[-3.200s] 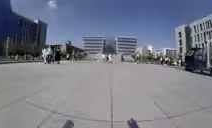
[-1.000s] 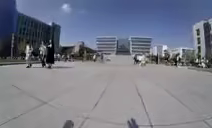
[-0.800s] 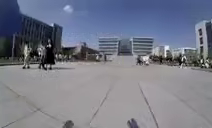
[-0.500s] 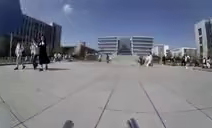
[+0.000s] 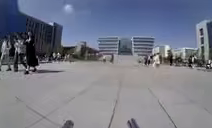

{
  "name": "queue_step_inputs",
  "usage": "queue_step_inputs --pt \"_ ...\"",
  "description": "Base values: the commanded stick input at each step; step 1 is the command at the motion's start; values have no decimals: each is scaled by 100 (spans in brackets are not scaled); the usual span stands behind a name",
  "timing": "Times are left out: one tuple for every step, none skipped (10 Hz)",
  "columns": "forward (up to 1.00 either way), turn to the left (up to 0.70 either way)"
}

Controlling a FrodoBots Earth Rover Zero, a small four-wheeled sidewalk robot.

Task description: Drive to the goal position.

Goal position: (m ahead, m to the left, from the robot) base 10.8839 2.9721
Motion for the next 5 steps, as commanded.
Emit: queue_step_inputs --pt "100 -38" --pt "100 -39" --pt "100 -31" --pt "100 0" --pt "100 0"
